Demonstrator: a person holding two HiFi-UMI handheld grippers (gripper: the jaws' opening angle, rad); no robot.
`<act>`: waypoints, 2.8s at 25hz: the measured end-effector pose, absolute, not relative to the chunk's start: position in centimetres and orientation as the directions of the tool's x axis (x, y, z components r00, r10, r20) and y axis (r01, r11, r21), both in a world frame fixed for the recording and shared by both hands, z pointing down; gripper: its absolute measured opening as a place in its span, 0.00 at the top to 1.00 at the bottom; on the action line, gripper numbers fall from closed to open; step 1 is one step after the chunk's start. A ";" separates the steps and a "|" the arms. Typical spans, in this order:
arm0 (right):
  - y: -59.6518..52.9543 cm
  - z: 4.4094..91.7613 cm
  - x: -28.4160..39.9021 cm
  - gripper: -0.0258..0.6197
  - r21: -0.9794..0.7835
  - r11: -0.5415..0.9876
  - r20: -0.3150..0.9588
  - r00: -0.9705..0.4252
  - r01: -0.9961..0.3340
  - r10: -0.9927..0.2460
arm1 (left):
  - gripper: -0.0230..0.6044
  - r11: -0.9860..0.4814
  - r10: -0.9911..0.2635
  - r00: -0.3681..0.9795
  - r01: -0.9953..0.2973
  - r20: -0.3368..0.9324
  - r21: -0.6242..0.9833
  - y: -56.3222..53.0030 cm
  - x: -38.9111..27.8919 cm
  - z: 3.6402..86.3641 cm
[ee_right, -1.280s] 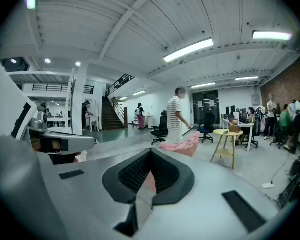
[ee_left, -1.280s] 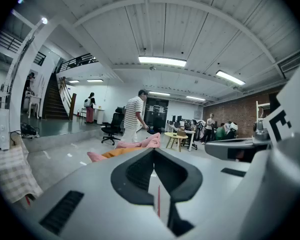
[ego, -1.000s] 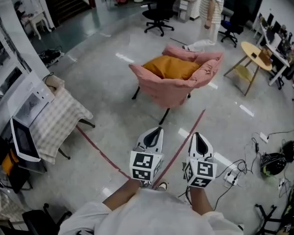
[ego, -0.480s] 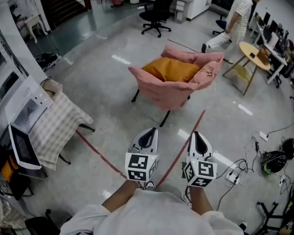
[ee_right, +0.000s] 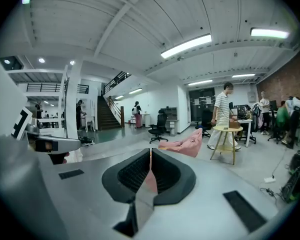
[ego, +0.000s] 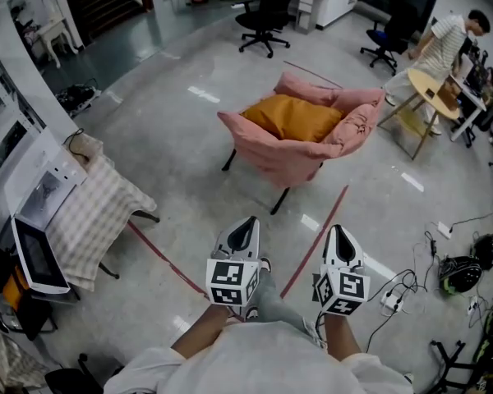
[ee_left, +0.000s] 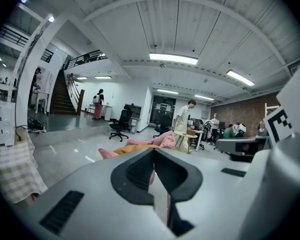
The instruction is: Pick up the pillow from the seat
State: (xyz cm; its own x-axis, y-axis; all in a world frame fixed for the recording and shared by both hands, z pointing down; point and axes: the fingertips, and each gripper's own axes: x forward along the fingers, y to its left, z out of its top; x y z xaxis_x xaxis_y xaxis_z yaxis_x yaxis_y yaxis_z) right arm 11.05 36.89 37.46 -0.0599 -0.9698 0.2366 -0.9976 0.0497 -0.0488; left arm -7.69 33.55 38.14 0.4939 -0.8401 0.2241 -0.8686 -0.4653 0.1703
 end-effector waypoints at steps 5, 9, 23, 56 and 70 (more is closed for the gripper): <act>32.9 38.9 12.8 0.91 -0.053 0.032 0.272 -0.045 -0.998 -0.961 | 0.95 -0.448 -0.844 0.478 -0.877 0.241 0.172 29.4 -7.5 39.1; 28.2 39.1 13.2 0.91 -0.055 0.025 0.282 -0.040 -0.998 -0.958 | 0.95 -0.446 -0.839 0.477 -0.878 0.263 0.173 25.3 -7.3 39.9; 15.2 40.0 13.3 0.91 -0.131 0.095 0.278 -0.129 -0.987 -0.952 | 0.95 -0.480 -0.798 0.495 -0.867 0.344 0.134 13.2 -3.8 41.7; -2.3 40.9 18.2 0.91 -0.109 -0.020 0.314 -0.015 -0.994 -0.949 | 0.95 -0.537 -0.761 0.546 -0.833 0.351 0.133 -8.4 -0.7 42.1; -13.0 41.0 18.4 0.91 -0.065 -0.096 0.366 0.066 -0.993 -0.928 | 0.95 -0.551 -0.725 0.577 -0.813 0.375 0.187 -21.5 -1.3 43.8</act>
